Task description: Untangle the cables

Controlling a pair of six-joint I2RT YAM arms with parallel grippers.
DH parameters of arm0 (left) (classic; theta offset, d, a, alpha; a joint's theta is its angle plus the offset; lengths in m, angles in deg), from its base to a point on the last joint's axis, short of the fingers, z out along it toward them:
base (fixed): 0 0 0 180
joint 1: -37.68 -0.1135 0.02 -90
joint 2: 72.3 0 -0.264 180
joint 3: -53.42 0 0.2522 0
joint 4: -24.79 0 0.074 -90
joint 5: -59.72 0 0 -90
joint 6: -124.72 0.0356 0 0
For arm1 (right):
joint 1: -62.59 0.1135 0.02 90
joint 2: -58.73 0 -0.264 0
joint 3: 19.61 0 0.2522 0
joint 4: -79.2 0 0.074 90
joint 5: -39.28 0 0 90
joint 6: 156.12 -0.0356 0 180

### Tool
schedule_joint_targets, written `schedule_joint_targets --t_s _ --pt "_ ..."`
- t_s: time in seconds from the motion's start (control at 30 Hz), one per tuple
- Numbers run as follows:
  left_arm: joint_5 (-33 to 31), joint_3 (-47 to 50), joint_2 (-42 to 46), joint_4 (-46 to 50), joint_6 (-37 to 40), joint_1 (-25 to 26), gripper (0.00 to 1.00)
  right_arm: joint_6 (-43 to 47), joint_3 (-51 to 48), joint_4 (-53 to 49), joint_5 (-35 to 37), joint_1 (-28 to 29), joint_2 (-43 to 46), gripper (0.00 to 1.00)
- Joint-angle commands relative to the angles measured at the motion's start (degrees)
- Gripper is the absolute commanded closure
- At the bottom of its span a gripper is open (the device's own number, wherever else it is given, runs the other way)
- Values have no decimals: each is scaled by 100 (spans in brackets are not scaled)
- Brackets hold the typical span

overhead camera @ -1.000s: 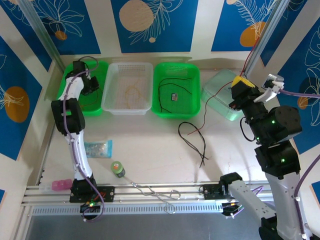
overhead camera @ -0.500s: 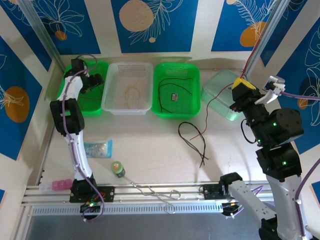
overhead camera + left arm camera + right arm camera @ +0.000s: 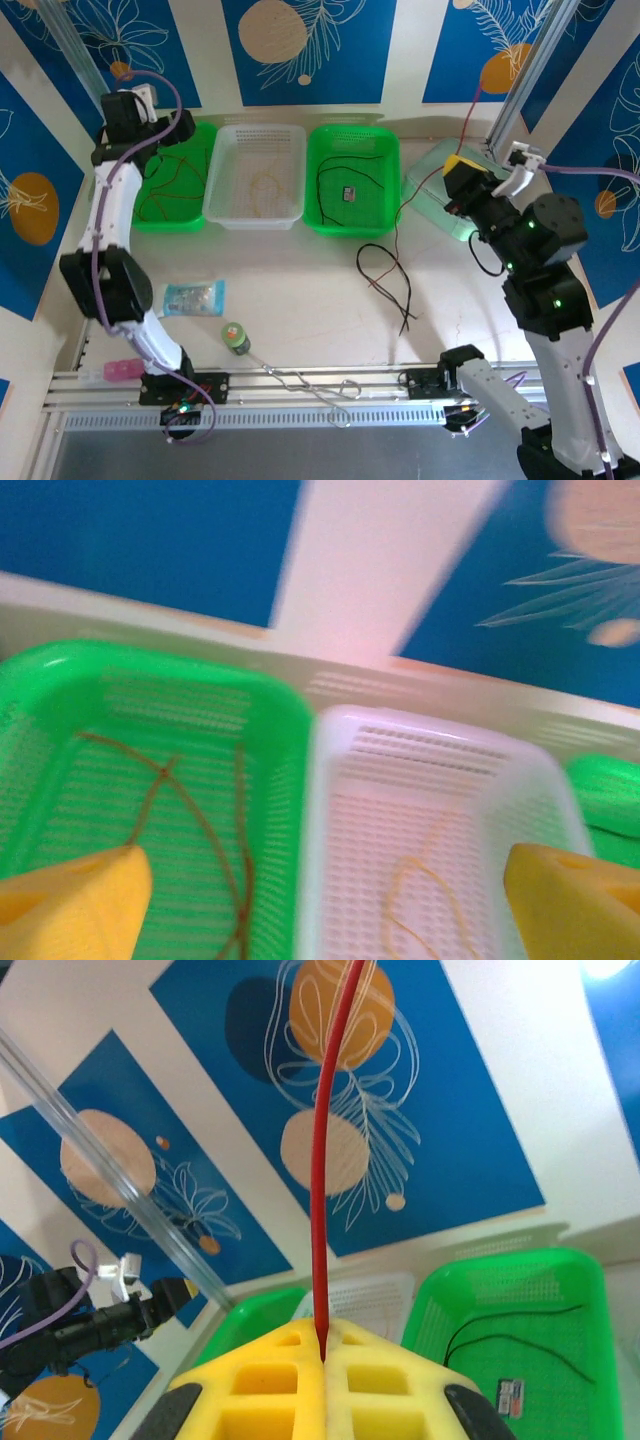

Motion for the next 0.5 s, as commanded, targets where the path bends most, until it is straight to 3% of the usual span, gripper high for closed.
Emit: schedule_joint_targets --t_s 0.0,0.17,0.47 --pt "1124 1036 893 -1068 546 588 12 -334 61 79 -479 23 -153 100" --pt "1992 2128 1929 -1367 1478 2155 11 -511 -71 377 -512 332 -344 100" --pt "2039 3008 2315 -2358 1164 4038 14 -463 -304 624 -192 1122 -502 100"
